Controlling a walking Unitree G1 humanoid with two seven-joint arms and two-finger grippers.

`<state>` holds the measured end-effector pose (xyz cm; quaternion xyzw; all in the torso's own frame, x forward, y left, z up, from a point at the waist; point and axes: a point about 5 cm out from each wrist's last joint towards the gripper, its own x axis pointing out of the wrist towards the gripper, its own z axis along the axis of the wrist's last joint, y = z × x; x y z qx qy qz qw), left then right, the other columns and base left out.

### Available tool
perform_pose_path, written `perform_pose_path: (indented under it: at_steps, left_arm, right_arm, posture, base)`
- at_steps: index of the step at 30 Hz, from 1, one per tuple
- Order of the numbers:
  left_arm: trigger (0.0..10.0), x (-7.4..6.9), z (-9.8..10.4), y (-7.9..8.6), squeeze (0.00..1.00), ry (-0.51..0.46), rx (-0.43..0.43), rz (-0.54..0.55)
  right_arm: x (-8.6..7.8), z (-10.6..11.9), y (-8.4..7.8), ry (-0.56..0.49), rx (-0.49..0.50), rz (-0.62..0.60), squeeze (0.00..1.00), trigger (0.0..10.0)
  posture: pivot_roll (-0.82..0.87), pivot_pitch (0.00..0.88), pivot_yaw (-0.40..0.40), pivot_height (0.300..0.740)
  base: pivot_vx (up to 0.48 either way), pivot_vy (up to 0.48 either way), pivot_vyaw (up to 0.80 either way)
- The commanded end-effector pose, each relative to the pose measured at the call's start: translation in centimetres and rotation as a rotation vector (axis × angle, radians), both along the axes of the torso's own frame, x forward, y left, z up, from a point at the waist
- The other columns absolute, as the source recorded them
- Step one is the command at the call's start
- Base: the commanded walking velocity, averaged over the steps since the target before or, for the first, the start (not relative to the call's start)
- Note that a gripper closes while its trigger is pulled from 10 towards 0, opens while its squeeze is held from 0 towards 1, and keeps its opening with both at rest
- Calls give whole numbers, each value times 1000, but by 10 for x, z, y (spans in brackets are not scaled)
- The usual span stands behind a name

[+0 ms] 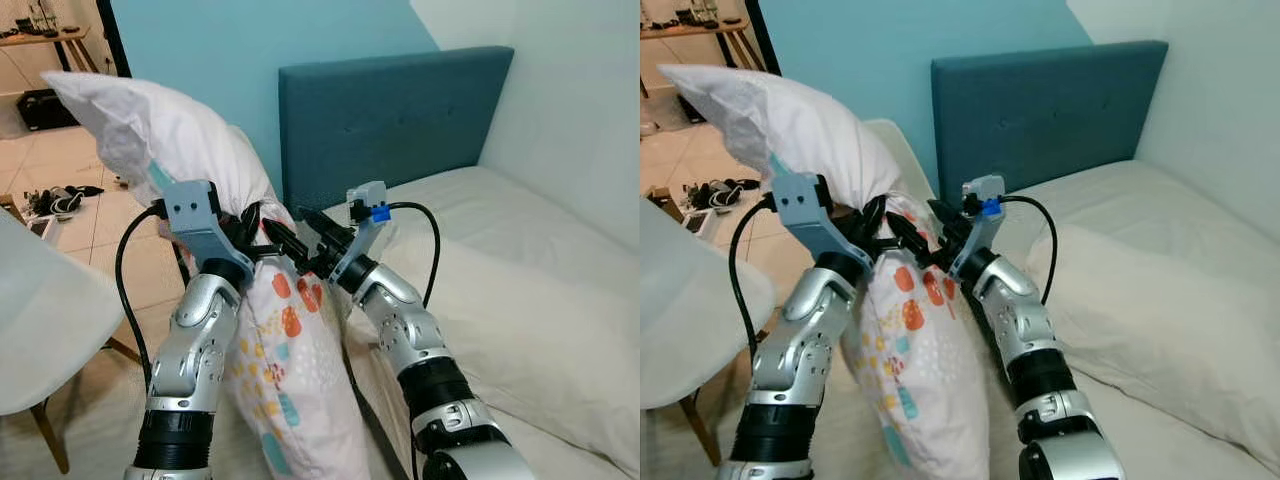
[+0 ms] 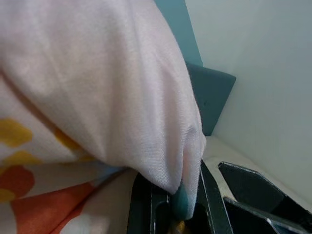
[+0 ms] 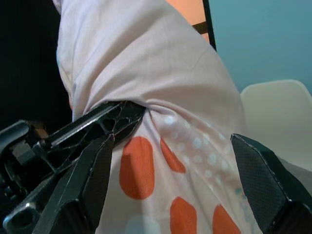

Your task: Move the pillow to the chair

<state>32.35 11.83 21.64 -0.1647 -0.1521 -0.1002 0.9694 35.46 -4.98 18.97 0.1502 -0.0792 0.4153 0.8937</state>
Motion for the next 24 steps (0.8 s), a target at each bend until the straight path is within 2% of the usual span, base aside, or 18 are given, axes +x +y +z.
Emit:
perform_pose_path:
  at_steps: [1,24]
  left_arm:
    - [10000,-4,25,1,0,-128,-4,3]
    - [10000,-3,30,-2,0,-152,5,-17]
  right_arm:
    - [-4,0,6,-15,-20,33,0,10000]
    - [-5,2,6,-27,-16,45,0,10000]
  posture:
    - [-62,0,-16,714]
    - [-63,0,-15,714]
  base:
    - [326,0,800]
    - [328,0,800]
